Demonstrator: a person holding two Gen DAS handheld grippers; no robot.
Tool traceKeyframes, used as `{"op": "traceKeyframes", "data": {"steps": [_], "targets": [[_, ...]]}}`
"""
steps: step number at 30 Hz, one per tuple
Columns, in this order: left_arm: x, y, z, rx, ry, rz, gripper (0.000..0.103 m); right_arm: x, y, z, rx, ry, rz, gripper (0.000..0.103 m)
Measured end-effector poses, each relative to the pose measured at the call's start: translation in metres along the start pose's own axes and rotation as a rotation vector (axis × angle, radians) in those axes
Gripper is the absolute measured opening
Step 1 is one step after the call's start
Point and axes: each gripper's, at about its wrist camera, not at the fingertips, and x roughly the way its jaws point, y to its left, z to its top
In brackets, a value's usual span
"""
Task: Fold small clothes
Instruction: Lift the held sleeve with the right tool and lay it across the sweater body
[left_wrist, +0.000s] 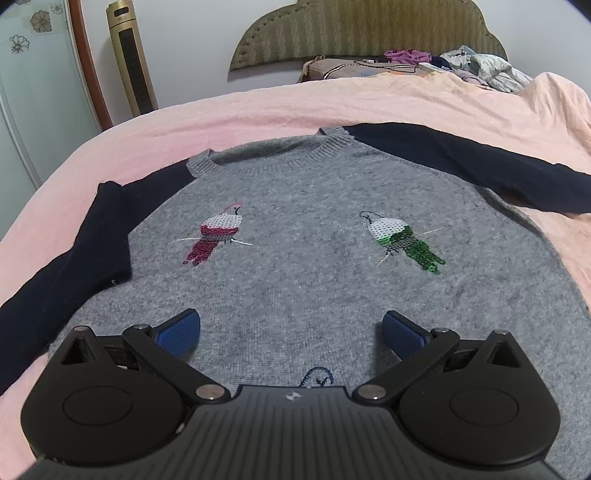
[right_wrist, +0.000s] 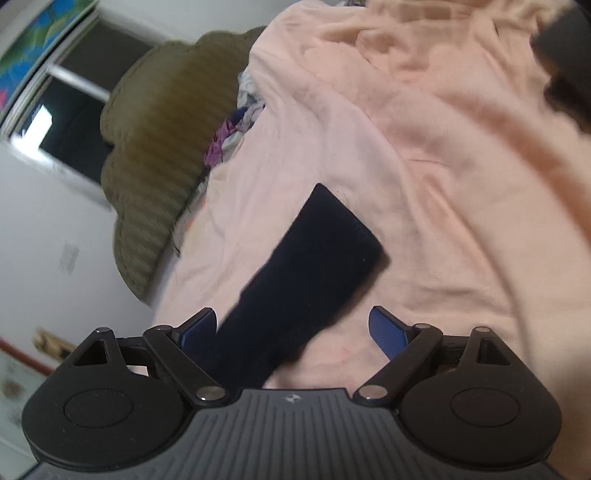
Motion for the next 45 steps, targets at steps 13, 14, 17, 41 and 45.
{"op": "traceKeyframes", "data": {"steps": [13, 14, 17, 41, 45], "targets": [[-0.006, 0.028, 0.005, -0.03, -0.026, 0.054, 0.103, 0.043, 0.011, 0.04, -0.096, -0.101, -0.109, 0.007], [-0.007, 0.033, 0.006, -0.039, -0.029, 0.063, 0.103, 0.034, 0.021, 0.042, -0.14, -0.136, -0.121, 0.007], [-0.008, 0.047, 0.007, -0.072, -0.038, 0.087, 0.103, 0.017, 0.047, 0.05, -0.234, -0.244, -0.158, 0.007], [-0.022, 0.105, -0.007, -0.152, -0.061, 0.241, 0.103, 0.099, 0.286, -0.249, -0.959, 0.184, 0.195, 0.007], [-0.022, 0.115, -0.01, -0.171, -0.042, 0.246, 0.103, 0.11, 0.296, -0.282, -0.969, 0.249, 0.214, 0.007]]}}
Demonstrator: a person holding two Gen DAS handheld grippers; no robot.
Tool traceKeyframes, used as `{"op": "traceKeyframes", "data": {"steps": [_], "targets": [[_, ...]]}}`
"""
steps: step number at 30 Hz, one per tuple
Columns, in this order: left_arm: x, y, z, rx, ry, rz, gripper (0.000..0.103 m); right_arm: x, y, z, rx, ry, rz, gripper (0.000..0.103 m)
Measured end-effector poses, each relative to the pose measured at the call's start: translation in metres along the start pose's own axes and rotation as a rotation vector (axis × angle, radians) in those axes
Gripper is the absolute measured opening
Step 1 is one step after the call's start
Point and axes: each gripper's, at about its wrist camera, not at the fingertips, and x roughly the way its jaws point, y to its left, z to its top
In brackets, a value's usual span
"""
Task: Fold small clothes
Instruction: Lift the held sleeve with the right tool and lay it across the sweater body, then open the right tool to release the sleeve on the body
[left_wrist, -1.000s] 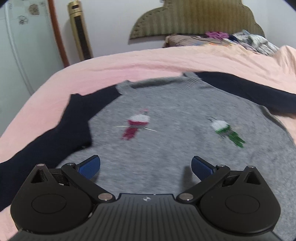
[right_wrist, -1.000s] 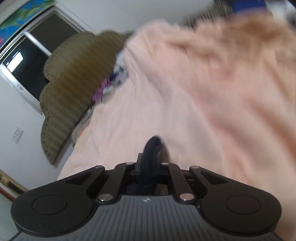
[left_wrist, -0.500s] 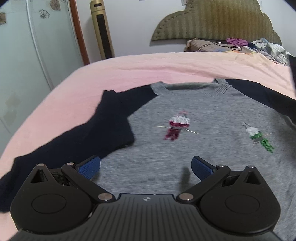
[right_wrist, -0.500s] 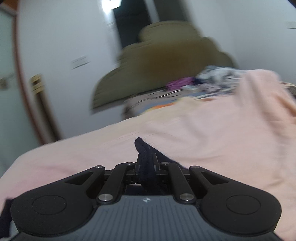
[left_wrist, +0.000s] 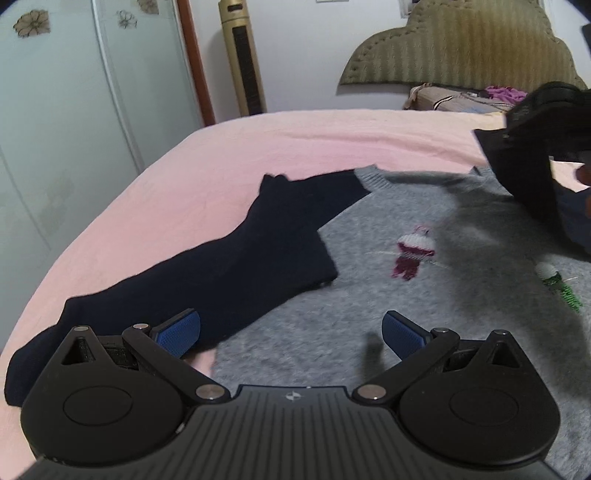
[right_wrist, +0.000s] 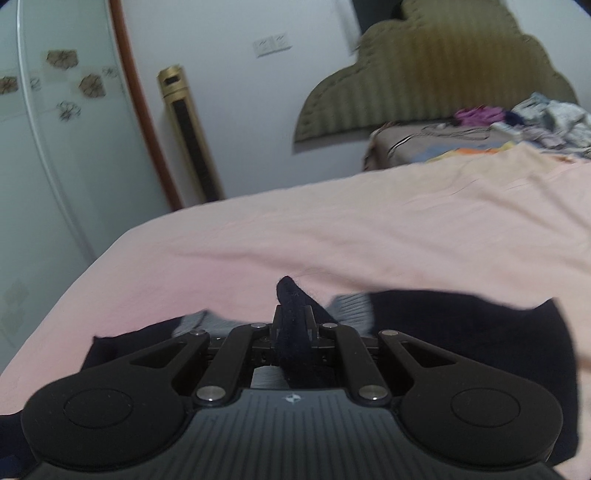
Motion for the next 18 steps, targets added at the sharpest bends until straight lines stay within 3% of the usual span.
{"op": "traceKeyframes", "data": {"steps": [9, 18], "targets": [[0.0, 0.02, -0.007, 0.002, -0.008, 0.048, 0.103, 0.037, 0.051, -0.013, -0.023, 0.075, 0.089, 0.007], [0.005, 0.033, -0.01, -0.033, 0.016, 0.117, 0.103, 0.048, 0.092, -0.02, -0.059, 0.108, 0.147, 0.007]]}}
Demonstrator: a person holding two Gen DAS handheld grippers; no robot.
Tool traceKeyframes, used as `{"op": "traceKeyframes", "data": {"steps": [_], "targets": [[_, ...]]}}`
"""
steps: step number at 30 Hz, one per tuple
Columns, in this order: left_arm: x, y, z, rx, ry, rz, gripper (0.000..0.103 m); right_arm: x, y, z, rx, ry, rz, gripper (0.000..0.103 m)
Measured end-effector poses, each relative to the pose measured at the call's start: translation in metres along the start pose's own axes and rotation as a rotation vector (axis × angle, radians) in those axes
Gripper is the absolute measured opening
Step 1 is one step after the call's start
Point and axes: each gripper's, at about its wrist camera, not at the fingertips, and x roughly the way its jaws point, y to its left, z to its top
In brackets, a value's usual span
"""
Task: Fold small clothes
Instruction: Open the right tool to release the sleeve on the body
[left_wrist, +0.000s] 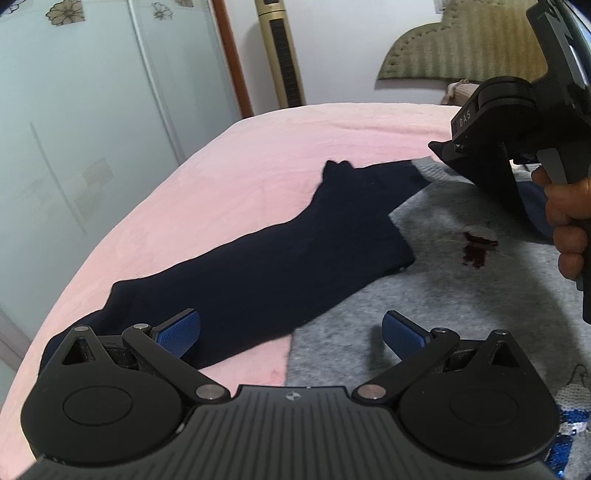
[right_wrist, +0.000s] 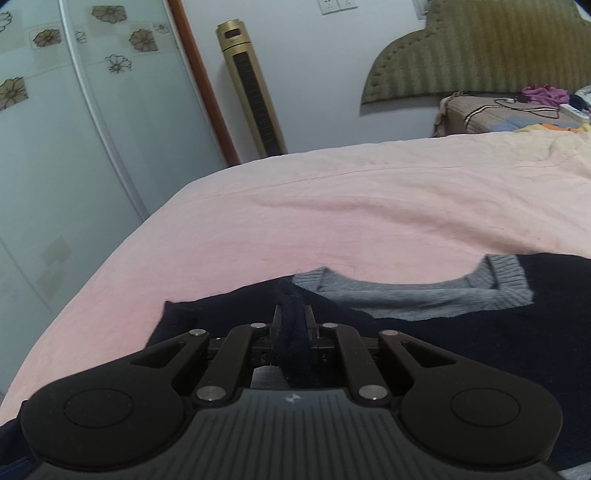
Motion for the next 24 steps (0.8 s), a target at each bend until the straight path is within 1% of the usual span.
{"op": "traceKeyframes", "data": {"steps": [7, 12, 16, 17, 18, 19, 20, 22, 24], "targets": [[0.001, 0.013, -0.002, -0.037, 0.038, -0.008, 0.103, 0.012, 0.012, -0.003, -0.002, 0.029, 0.015, 0.008], [-0.003, 0.015, -0.006, -0.012, 0.034, 0.034, 0.103, 0.026, 0.008, -0.008, 0.028, 0.089, 0.027, 0.01], [-0.01, 0.024, -0.014, -0.041, 0.04, 0.047, 0.103, 0.028, 0.01, -0.011, 0.004, 0.125, 0.028, 0.013], [-0.012, 0.027, -0.015, -0.049, 0.043, 0.048, 0.103, 0.025, 0.012, -0.011, -0.006, 0.121, 0.027, 0.02], [-0.014, 0.029, -0.017, -0.057, 0.045, 0.047, 0.103, 0.023, 0.014, -0.011, -0.011, 0.114, 0.026, 0.037], [-0.016, 0.032, -0.019, -0.065, 0.047, 0.049, 0.103, 0.021, 0.016, -0.012, -0.015, 0.108, 0.027, 0.049], [-0.018, 0.036, -0.021, -0.073, 0.048, 0.055, 0.103, 0.02, 0.018, -0.013, -0.027, 0.105, 0.029, 0.068], [-0.021, 0.043, -0.024, -0.086, 0.048, 0.072, 0.103, 0.02, 0.024, -0.018, -0.073, 0.1, 0.038, 0.069], [-0.024, 0.055, -0.027, -0.114, 0.052, 0.092, 0.103, 0.025, 0.029, -0.021, -0.114, 0.123, 0.014, 0.069]]}}
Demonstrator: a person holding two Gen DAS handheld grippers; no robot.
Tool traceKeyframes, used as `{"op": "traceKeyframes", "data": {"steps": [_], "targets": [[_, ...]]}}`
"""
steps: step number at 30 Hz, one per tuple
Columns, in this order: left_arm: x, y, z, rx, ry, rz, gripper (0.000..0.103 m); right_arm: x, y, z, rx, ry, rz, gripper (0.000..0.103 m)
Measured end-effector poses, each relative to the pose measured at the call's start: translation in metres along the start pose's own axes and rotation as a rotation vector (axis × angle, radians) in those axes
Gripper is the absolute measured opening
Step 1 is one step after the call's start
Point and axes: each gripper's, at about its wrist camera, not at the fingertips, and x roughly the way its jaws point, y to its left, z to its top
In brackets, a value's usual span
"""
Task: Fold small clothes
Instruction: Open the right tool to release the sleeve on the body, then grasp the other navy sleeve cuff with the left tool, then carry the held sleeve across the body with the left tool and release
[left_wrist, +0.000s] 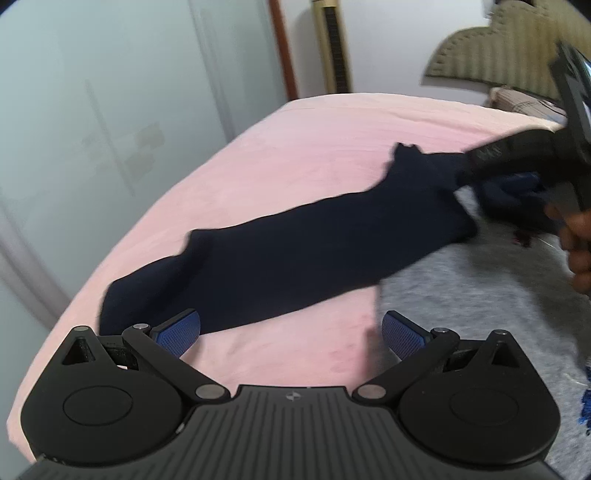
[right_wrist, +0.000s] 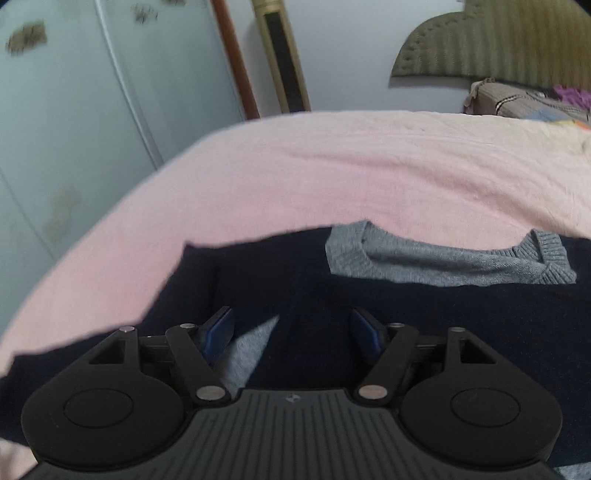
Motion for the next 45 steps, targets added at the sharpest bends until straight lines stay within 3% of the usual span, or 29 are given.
{"op": "traceKeyframes", "data": {"steps": [4, 7, 12, 15, 22, 25, 27, 30, 32, 37, 41, 42, 45], "targets": [[0.002, 0.037, -0.002, -0.118, 0.036, 0.023, 0.103, -0.011, 0.002, 0.0, 0.015, -0.016, 0.028, 0.069], [0.003, 0.073, -0.005, -0.302, 0.063, 0.004, 0.096, -0.026, 0.009, 0.0, -0.031, -0.041, 0.078, 0.07], [0.013, 0.126, -0.017, -0.632, 0.089, -0.135, 0.096, -0.045, 0.028, -0.012, -0.209, -0.076, 0.054, 0.07], [0.026, 0.152, -0.029, -0.832, 0.091, -0.228, 0.096, -0.054, 0.032, -0.018, -0.246, -0.08, 0.072, 0.07], [0.042, 0.179, -0.03, -1.035, 0.012, -0.252, 0.087, -0.072, 0.031, -0.021, -0.268, -0.117, 0.082, 0.076], [0.048, 0.184, -0.021, -1.08, 0.017, -0.23, 0.066, -0.079, 0.028, -0.02, -0.265, -0.129, 0.082, 0.076], [0.051, 0.19, -0.018, -1.119, 0.044, -0.225, 0.041, -0.083, 0.024, -0.021, -0.261, -0.134, 0.082, 0.077], [0.054, 0.195, -0.019, -1.151, 0.07, -0.228, 0.017, -0.087, 0.017, -0.022, -0.259, -0.133, 0.075, 0.078], [0.052, 0.198, -0.022, -1.141, 0.075, -0.213, 0.015, -0.088, 0.011, -0.022, -0.255, -0.132, 0.066, 0.078], [0.041, 0.208, 0.008, -1.02, 0.027, -0.083, 0.013, -0.089, -0.008, -0.025, -0.236, -0.114, 0.044, 0.078], [0.027, 0.223, 0.053, -0.885, -0.091, 0.173, 0.007, -0.09, -0.028, -0.028, -0.213, -0.106, 0.006, 0.079], [0.021, 0.225, 0.064, -0.852, -0.134, 0.251, 0.0, -0.09, -0.034, -0.029, -0.2, -0.102, 0.0, 0.079], [0.007, 0.223, 0.093, -0.779, -0.243, 0.409, 0.0, -0.09, -0.049, -0.031, -0.153, -0.089, -0.005, 0.079]]}}
